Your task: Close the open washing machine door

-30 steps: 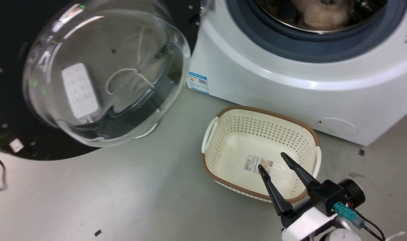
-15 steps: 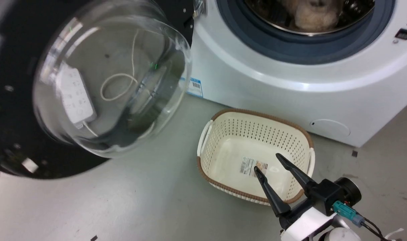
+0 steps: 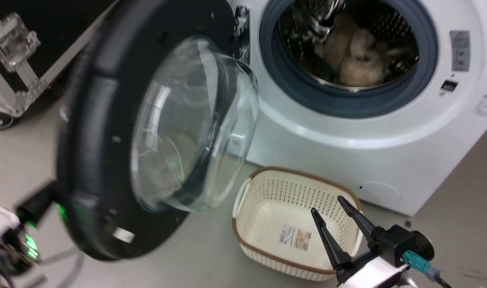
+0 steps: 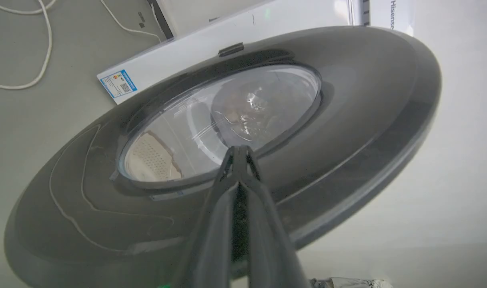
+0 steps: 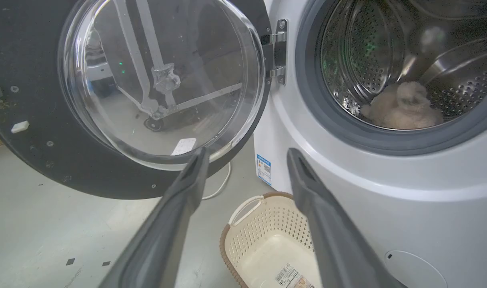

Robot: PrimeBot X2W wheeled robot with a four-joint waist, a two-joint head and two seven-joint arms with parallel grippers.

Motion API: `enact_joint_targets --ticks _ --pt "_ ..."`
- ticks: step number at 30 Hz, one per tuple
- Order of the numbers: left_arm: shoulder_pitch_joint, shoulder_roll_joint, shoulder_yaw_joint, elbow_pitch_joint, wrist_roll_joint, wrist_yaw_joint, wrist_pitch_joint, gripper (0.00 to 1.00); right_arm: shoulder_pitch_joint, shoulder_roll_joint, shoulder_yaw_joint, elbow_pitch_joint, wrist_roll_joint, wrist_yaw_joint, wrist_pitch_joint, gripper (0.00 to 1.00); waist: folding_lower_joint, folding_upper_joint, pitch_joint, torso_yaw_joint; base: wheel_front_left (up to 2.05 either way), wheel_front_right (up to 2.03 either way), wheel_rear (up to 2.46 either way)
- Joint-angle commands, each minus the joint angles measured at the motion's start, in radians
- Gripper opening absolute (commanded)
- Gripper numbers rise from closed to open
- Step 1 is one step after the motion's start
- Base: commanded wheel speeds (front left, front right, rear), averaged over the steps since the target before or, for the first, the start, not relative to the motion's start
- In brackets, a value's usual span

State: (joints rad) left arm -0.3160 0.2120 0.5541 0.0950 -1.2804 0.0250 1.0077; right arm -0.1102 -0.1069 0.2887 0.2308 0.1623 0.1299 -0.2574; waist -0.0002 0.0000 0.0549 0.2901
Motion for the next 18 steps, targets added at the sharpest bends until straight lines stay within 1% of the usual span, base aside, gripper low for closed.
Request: enact_joint_targets --ticks 1,2,3,6,7,8,10,12,15,18 --pt "0.038 -0.029 -0.015 -0.025 -0.008 0.005 0.014 0.00 0.015 0.007 -0.010 0.002 -0.001 0.001 -0.004 1.00 0.0002 0.0000 -0.028 -0.016 0.00 0.00 0.00" --pt "0.085 -0.075 -0.037 -0.074 -0.013 0.012 0.028 0.00 0.025 0.013 -0.022 0.001 -0.003 0.001 -0.004 1.00 0.0002 0.0000 -0.044 -0.030 0.00 0.00 0.00" --pt "0.085 -0.075 -0.037 -0.074 -0.013 0.012 0.028 0.00 0.025 0.013 -0.022 0.001 -0.003 0.001 -0.004 1.00 0.0002 0.0000 -0.044 -0.030 0.00 0.00 0.00" --pt "0.155 -0.128 -0.078 -0.147 -0.029 0.024 0.040 0.00 0.039 0.019 -0.037 0.000 -0.009 0.001 -0.004 1.00 0.0002 0.0000 -0.057 -0.057 0.00 0.00 0.00" --pt "0.195 -0.149 -0.111 -0.182 -0.045 0.028 0.024 0.00 0.045 0.020 -0.049 -0.002 -0.014 0.001 -0.004 1.00 0.0002 0.0000 -0.058 -0.080 0.00 0.00 0.00" --pt "0.195 -0.149 -0.111 -0.182 -0.045 0.028 0.024 0.00 0.045 0.020 -0.049 -0.002 -0.014 0.001 -0.004 1.00 0.0002 0.0000 -0.058 -0.080 0.00 0.00 0.00" --pt "0.235 -0.158 -0.168 -0.211 -0.069 0.025 0.000 0.00 0.046 0.019 -0.061 -0.003 -0.018 0.001 -0.004 1.00 0.0002 0.0000 -0.054 -0.108 0.00 0.00 0.00" --pt "0.267 -0.161 -0.236 -0.219 -0.145 0.033 -0.058 0.00 0.041 0.017 -0.071 -0.008 -0.023 0.001 -0.004 1.00 0.0002 0.0000 -0.045 -0.143 0.00 0.00 0.00" --pt "0.302 -0.161 -0.360 -0.213 -0.244 0.014 -0.162 0.00 0.030 0.010 -0.076 -0.016 -0.028 0.001 -0.004 1.00 0.0002 0.0000 -0.026 -0.204 0.00 0.00 0.00" --pt "0.308 -0.161 -0.471 -0.200 -0.303 -0.012 -0.255 0.00 0.017 -0.002 -0.085 -0.022 -0.031 0.001 -0.004 1.00 0.0002 0.0000 0.001 -0.268 0.00 0.00 0.00"
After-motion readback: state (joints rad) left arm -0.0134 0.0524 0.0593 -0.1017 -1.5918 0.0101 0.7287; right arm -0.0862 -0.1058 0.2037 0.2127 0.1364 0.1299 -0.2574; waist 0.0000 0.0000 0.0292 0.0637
